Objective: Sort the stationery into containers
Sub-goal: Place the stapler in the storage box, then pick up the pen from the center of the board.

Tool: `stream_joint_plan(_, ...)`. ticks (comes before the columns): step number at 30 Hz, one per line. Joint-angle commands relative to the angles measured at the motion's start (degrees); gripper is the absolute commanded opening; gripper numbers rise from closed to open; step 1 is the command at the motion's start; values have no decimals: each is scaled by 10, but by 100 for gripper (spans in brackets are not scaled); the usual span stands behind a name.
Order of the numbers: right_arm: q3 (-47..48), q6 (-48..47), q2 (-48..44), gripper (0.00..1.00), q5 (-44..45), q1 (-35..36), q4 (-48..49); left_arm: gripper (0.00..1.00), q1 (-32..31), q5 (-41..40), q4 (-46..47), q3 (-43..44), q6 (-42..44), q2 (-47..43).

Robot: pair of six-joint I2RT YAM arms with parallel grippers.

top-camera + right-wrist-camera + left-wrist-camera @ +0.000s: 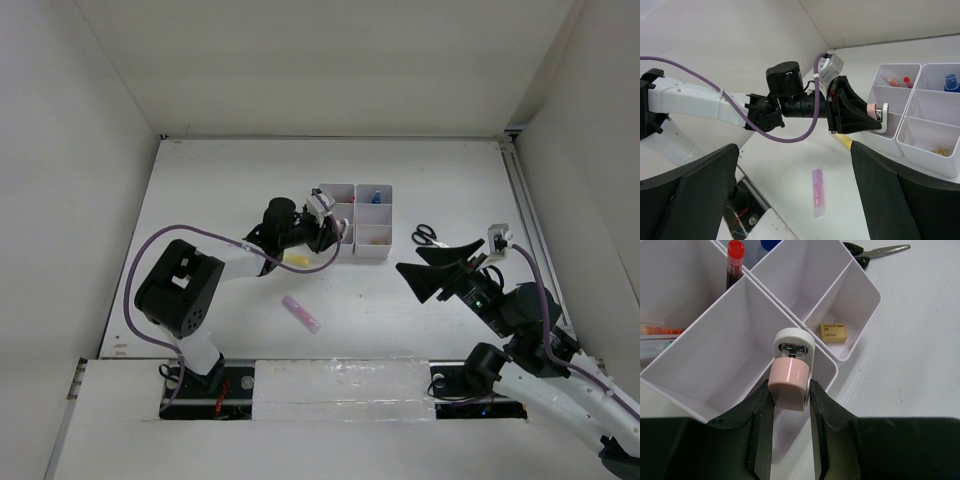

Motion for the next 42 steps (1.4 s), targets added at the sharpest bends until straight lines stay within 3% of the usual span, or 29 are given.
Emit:
stream_joint_plan(1, -1, -10, -9, 100, -7, 4, 18, 13, 3, -3, 25, 1, -7, 3)
stream_joint_plan(13, -1, -10, -9, 100, -7, 4, 18, 28, 3, 4, 20, 1, -13, -7)
stream_joint_plan(15, -1, -10, -4, 100, -7, 4, 18, 45, 3, 9, 15, 1, -18, -13)
stream_joint_plan(29, -1, -10, 7, 100, -7, 4, 23, 46, 3, 36, 4, 7, -24, -68)
stream_joint_plan(34, -1, -10, 18, 100, 14, 4, 28, 59, 3, 10, -9, 14, -57, -122)
stream_joint_plan(35, -1, -10, 18, 100, 14, 4, 28, 99, 3, -2, -23, 21, -63, -130)
stream_joint_plan(39, -1, -15, 30, 100, 8, 4, 28, 100, 3, -48, -67, 40, -98, -173)
stream_joint_plan(42, -1, -33, 36, 100, -7, 4, 28, 100, 3, -142, -109, 45, -161, -218)
